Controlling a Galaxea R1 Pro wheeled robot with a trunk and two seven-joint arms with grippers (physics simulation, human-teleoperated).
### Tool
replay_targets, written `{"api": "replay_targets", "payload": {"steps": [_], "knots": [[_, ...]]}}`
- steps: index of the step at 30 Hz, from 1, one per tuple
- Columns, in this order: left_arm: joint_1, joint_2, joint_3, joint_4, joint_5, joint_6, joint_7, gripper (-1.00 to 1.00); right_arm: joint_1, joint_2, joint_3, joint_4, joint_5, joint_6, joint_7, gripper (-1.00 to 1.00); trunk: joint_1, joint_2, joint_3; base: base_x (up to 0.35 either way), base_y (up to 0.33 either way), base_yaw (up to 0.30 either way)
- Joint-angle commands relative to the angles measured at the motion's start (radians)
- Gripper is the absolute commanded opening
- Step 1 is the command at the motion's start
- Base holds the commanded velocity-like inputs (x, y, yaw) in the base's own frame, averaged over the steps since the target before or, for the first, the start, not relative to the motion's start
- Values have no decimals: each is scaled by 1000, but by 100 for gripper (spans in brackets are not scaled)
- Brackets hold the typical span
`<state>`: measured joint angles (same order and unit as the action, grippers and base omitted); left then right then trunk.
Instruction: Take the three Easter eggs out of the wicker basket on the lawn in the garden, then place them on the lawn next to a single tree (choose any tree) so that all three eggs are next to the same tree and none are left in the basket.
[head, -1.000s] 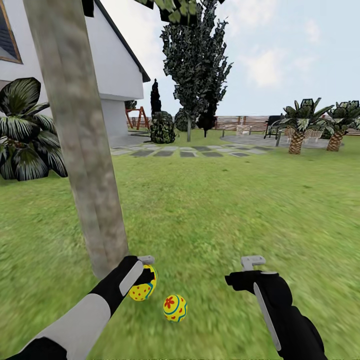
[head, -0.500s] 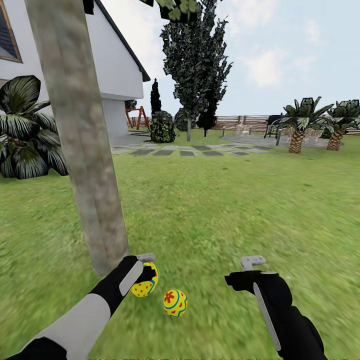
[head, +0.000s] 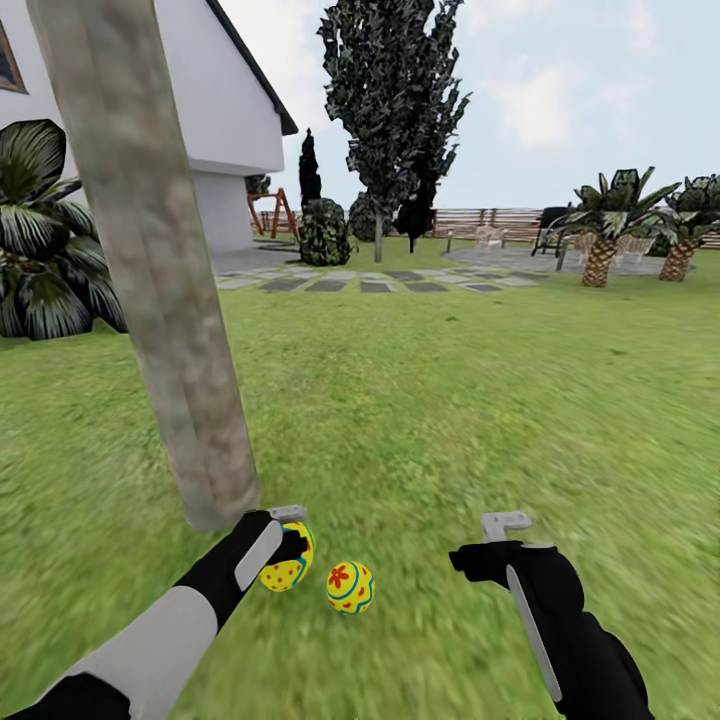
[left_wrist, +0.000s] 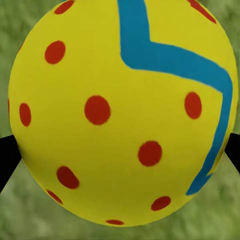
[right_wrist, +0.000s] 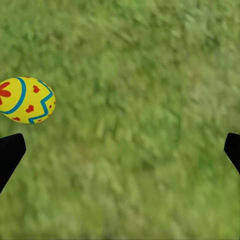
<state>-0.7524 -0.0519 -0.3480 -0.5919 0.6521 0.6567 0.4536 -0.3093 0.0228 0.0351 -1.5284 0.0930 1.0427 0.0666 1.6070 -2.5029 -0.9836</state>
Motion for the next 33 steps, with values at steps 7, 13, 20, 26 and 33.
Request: {"api": "replay_targets", "payload": {"steps": [7,13,20,26,33], "knots": [[-1,3,-5,-2,10,1,10,-100,-1,0,0,-1,10,5,7,100,3,-2,-28,0,0,0],[-1,3,-5,-2,9,-3,10,-100,-1,0,0,-1,10,5,7,100,6,-4,-51,0,0,0],[-1,3,-5,-2,9,-32,10,-100,-1,0,0,-1,10,5,7,100,9,-5,-78,0,0,0],[-1,4,-5,-2,9,-35,10,-100,-1,0,0,-1,10,5,7,100,11,-7,-102,0,0,0],[-1,3,-5,-2,9,-36,10,-100,-1,0,16,-1,10,5,7,100,15,-8,-129,0,0,0]]}}
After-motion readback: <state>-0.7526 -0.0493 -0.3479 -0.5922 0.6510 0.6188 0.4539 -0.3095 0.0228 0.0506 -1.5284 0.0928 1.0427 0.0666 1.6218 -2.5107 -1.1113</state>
